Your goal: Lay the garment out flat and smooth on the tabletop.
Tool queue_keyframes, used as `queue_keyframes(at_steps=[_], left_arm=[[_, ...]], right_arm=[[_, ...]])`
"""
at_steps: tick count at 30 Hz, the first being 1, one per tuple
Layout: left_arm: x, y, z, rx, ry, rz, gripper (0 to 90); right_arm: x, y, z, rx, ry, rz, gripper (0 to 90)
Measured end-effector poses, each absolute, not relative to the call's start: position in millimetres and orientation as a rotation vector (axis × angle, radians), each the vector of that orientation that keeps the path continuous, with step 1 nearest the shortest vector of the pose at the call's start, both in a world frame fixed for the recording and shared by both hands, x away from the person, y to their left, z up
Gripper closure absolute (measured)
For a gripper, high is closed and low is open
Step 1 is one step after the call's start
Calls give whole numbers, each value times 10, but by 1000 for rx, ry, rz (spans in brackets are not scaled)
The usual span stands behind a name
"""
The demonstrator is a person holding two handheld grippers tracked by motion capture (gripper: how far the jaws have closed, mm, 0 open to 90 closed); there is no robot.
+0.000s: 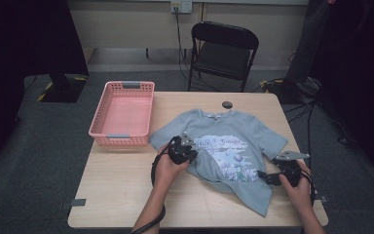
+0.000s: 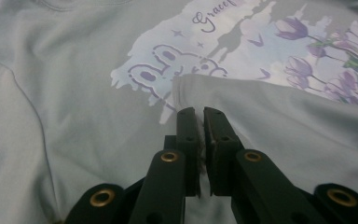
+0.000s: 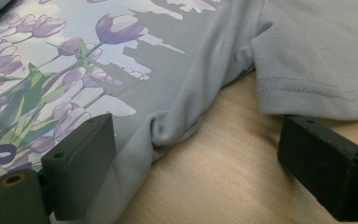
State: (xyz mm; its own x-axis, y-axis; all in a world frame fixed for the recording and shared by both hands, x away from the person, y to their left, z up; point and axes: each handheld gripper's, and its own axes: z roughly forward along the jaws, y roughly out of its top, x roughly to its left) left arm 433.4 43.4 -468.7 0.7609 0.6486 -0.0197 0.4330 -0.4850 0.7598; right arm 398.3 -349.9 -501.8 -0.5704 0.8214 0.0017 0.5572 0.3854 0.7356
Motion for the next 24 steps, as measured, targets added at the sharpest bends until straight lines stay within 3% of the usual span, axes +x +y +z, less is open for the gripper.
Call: queue_keyframes(at_steps=[24], left_arm=[[3793, 717, -4526, 2079, 790, 281, 859]], right_arm=[[3982, -3498, -5019, 1196, 2286, 1003, 103]])
